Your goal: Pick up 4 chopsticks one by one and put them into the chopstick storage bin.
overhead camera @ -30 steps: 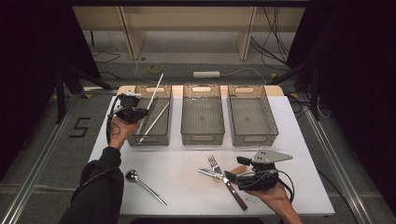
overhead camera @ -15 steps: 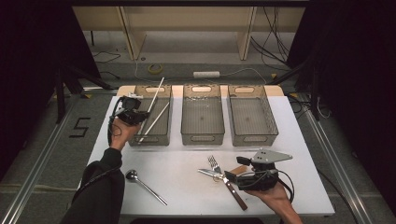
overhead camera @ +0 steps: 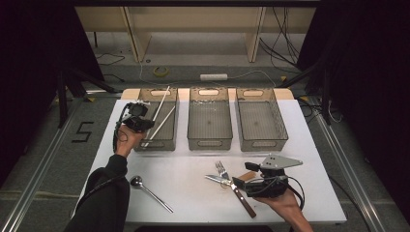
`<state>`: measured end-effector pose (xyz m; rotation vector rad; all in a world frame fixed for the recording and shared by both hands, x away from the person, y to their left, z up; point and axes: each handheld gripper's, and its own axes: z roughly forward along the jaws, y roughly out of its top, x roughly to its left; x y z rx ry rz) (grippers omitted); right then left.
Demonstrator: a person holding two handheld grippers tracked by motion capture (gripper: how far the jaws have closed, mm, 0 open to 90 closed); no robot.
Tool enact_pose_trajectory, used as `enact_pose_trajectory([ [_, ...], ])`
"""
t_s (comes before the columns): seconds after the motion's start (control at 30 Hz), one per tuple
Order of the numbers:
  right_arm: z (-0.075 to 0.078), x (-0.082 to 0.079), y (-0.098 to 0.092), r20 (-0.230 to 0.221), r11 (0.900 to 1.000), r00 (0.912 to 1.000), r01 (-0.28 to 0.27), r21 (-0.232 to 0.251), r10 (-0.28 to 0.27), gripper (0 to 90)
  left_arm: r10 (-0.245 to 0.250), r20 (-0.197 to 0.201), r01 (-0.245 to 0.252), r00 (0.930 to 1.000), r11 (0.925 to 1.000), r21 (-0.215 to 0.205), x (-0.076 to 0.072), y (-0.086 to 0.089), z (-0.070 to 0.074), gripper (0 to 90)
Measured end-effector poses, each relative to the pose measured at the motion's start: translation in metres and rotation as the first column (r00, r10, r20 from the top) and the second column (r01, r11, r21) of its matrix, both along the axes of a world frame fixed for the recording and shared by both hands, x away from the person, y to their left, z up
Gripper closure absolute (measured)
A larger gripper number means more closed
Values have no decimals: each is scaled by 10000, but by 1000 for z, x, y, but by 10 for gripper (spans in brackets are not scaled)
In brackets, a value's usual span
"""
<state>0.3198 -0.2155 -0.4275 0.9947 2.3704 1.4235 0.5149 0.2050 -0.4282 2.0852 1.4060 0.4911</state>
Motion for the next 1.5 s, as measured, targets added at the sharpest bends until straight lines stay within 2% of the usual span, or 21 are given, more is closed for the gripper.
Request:
enact_pose_trajectory([
  [0.07, 0, 0, 0, 3, 10000, 10000, -3, 8, 3, 282, 37, 127, -36, 9999, 10000, -85, -1, 0, 3, 793],
  [0.13, 0, 0, 0, -5, 10000, 10000, 8, 7, -8, 282, 5, 182, -3, 9998, 9999, -110, -3, -1, 7, 713],
  [0.23, 0, 0, -1, 1, 10000, 10000, 12, 4, -12, 282, -217, 280, 221, 9994, 9997, -140, -9, -3, 15, 649],
  [0.43, 0, 0, 0, 20, 10000, 10000, 8, -4, -8, 283, -1081, 262, 1088, 9938, 9937, -284, -33, -5, 32, 493],
  [0.5, 0, 0, 0, 36, 10000, 10000, -3, -13, 3, 282, -1544, 177, 1549, 9878, 9875, -293, -42, -6, 36, 444],
  [0.57, 0, 0, 0, 30, 10000, 10000, -3, -16, 3, 282, -1975, -52, 1975, 9803, 9803, -7, -48, -9, 40, 411],
  [0.63, 1, -1, 1, 33, 10000, 10000, 2, -21, -2, 282, -2269, -133, 2268, 9738, 9739, -90, -57, -10, 45, 384],
  [0.77, 1, -1, 0, 51, 10000, 10000, 18, -52, -18, 282, -2927, -376, 2939, 9555, 9554, 305, -74, -15, 48, 336],
  [0.83, 1, -1, 0, 44, 10000, 10000, -4, -13, 4, 282, -3228, -628, 3260, 9444, 9440, 511, -82, -16, 46, 320],
  [0.97, 2, -2, 0, 58, 10000, 10000, -40, -47, 40, 282, -3460, -812, 3516, 9347, 9336, 696, -95, -17, 45, 290],
  [1.1, 2, -2, 1, 72, 10000, 10000, -37, -37, 38, 282, -3721, -797, 3777, 9248, 9229, 744, -105, -19, 45, 258],
  [1.27, 2, -2, 1, 77, 10000, 10000, -34, -22, 34, 282, -3999, -932, 4069, 9118, 9105, 735, -111, -25, 41, 229],
  [1.5, 2, -2, 0, 69, 10000, 10000, -6, -3, 6, 282, -4274, -1174, 4390, 8964, 8925, 1032, -118, -29, 38, 216],
])
